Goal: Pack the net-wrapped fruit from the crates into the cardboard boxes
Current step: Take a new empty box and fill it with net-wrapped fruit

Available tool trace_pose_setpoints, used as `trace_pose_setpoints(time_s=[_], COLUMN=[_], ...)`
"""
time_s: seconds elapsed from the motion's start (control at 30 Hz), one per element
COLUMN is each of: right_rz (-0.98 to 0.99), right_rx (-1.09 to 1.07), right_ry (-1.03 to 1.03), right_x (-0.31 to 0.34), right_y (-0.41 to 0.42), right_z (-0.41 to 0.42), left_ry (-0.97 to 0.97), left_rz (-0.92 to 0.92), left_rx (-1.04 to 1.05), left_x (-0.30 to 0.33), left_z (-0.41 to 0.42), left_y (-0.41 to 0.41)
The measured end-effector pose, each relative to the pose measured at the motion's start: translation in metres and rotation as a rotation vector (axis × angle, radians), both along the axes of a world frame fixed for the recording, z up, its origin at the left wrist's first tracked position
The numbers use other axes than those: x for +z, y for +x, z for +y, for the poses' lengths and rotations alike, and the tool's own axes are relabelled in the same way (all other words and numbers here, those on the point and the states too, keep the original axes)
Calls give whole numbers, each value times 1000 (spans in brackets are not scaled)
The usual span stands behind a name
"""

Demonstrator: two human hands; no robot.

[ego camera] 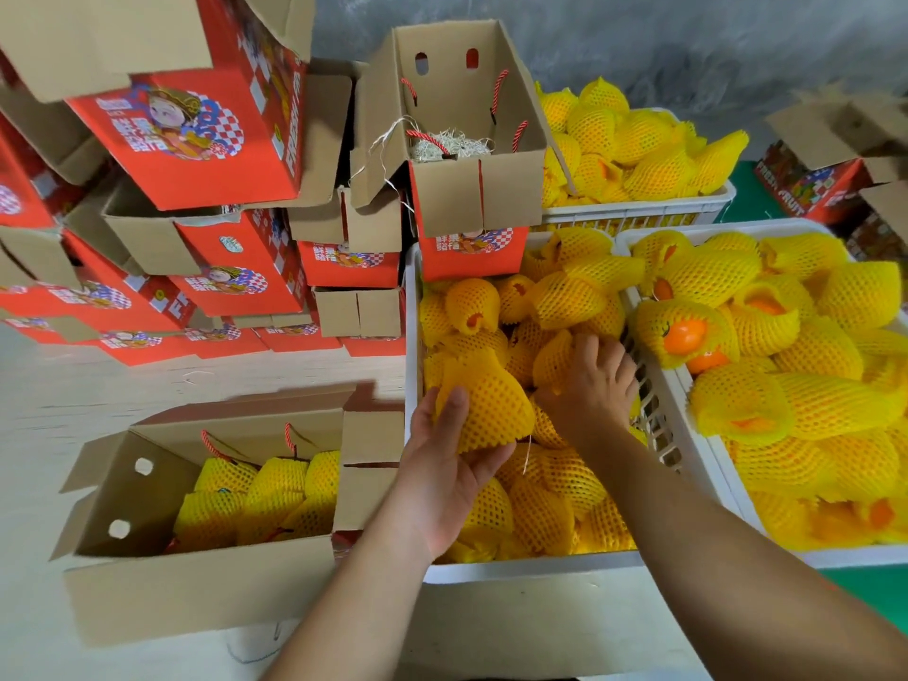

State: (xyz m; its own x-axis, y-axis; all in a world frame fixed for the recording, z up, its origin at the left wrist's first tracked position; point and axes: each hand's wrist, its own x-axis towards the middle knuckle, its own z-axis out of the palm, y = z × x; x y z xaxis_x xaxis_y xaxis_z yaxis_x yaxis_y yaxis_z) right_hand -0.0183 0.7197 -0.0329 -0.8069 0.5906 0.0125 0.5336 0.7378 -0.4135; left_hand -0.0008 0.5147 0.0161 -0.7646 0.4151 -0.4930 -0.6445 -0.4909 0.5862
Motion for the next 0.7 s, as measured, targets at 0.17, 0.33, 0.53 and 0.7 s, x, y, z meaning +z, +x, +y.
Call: trace_pose_setpoints(time_s=[0.17,0.33,0.53,0.7], right_rz=[4,-74,-83,-147], right_rx=[37,-222,-288,-352], right_ry=[-144,-277,-129,-320], right_x=[2,7,-8,-6], right_y=[-1,-42,-39,-35], right_z=[-7,-11,-42,-52], left_ry=[-72,-13,-79,-120], left_rz=[120,47,160,259], left_rx=[-128,-140,-285,-334], left_x=[8,17,21,19], left_z=[-17,-44,-65,-57], left_y=[-4,-6,-12,-12])
